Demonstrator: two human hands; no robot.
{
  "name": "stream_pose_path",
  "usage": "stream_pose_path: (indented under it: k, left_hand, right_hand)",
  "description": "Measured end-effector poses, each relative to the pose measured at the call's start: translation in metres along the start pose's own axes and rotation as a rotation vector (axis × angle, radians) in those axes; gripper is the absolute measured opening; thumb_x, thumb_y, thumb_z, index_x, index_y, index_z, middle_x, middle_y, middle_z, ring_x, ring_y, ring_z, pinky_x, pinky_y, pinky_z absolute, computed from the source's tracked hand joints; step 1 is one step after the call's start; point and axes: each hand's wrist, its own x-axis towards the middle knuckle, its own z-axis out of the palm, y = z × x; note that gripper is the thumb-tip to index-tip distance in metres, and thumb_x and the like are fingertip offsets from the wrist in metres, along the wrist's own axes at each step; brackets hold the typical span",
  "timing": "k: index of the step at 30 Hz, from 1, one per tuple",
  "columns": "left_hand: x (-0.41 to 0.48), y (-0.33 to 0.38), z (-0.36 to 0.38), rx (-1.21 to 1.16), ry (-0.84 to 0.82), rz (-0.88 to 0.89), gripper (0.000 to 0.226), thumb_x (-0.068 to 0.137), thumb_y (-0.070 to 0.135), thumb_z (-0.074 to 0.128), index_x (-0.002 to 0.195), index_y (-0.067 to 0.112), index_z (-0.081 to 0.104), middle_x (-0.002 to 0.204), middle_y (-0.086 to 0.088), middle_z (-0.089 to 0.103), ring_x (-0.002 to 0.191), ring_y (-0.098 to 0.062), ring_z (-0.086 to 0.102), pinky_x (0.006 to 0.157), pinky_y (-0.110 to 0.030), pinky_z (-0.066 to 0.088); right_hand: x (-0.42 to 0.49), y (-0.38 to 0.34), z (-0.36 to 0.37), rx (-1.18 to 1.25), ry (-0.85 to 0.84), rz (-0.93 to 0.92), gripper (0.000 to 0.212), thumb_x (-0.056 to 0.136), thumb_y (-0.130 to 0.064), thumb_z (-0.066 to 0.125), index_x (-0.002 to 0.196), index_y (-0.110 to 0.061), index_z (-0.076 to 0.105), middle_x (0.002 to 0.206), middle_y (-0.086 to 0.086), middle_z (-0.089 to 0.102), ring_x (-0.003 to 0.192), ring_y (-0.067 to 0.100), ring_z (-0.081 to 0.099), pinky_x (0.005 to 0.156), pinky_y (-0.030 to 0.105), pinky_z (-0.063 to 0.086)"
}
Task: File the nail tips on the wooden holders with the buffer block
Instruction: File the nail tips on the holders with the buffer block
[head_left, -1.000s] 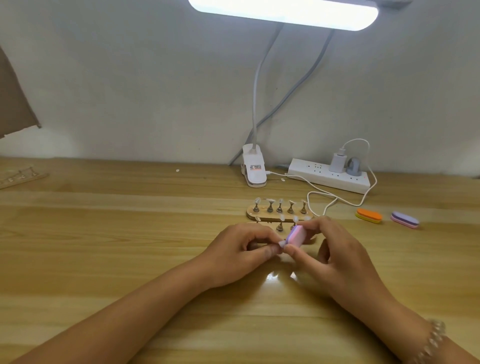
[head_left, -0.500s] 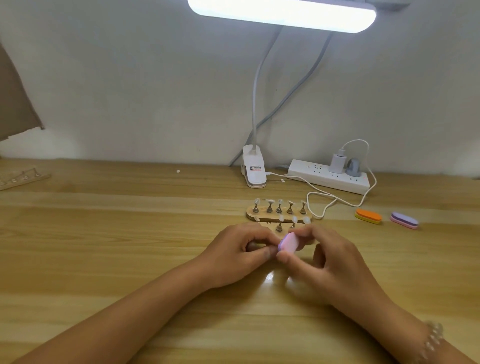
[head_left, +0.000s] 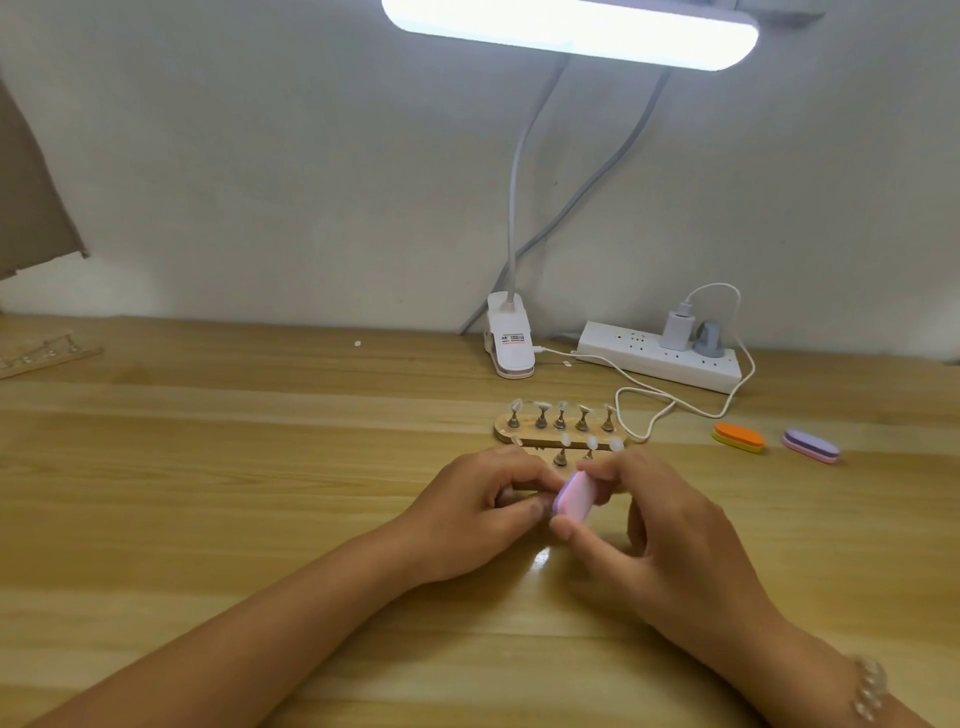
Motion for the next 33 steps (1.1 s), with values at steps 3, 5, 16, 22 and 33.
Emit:
stream_pose_path:
  k: [3, 5, 16, 22, 33]
  left_hand:
    - [0.0, 0.0, 0.0, 0.017, 0.008, 0.002, 0.025, 0.093, 0.005, 0.062, 0.109, 0.02, 0.075, 0.091, 0.013, 0.061, 0.077, -0.002, 0.053, 0.069, -0.018, 0.037]
    - [0.001, 0.0, 0.001, 0.02, 0.022, 0.013, 0.019, 0.094, 0.01, 0.063, 0.106, 0.018, 0.074, 0.089, 0.017, 0.06, 0.077, 0.002, 0.052, 0.069, -0.014, 0.035]
    - [0.002, -0.003, 0.003, 0.027, 0.032, 0.021, 0.016, 0.096, 0.008, 0.061, 0.104, 0.015, 0.073, 0.074, 0.03, 0.056, 0.07, 0.007, 0.05, 0.065, -0.01, 0.032]
    - [0.002, 0.0, 0.002, 0.019, 0.02, 0.018, 0.017, 0.097, 0.009, 0.058, 0.1, 0.017, 0.072, 0.074, 0.029, 0.058, 0.07, 0.007, 0.051, 0.066, -0.013, 0.034]
    - [0.001, -0.003, 0.003, 0.004, 0.007, -0.001, 0.015, 0.097, 0.017, 0.055, 0.098, 0.021, 0.07, 0.078, 0.017, 0.059, 0.07, -0.001, 0.049, 0.066, -0.026, 0.038]
  right_hand:
    - [-0.001, -0.001, 0.0, 0.042, -0.039, 0.001, 0.034, 0.077, -0.057, 0.066, 0.1, -0.033, 0.059, 0.089, -0.019, 0.057, 0.067, -0.007, 0.051, 0.054, 0.017, 0.035]
    - [0.004, 0.005, -0.002, 0.121, 0.022, 0.081, 0.032, 0.076, -0.054, 0.068, 0.096, -0.03, 0.061, 0.089, -0.017, 0.061, 0.069, -0.007, 0.053, 0.058, 0.021, 0.034]
    - [0.002, 0.005, -0.001, 0.07, 0.025, 0.073, 0.029, 0.078, -0.052, 0.066, 0.099, -0.032, 0.06, 0.09, -0.02, 0.059, 0.07, -0.006, 0.053, 0.058, 0.019, 0.034]
    - [0.004, 0.006, -0.002, 0.092, 0.03, 0.09, 0.031, 0.077, -0.051, 0.07, 0.1, -0.03, 0.062, 0.091, -0.019, 0.059, 0.07, -0.009, 0.051, 0.06, 0.021, 0.035]
    - [0.003, 0.004, -0.001, 0.055, 0.015, 0.058, 0.031, 0.078, -0.049, 0.071, 0.101, -0.031, 0.06, 0.092, -0.021, 0.059, 0.069, -0.011, 0.05, 0.058, 0.019, 0.033]
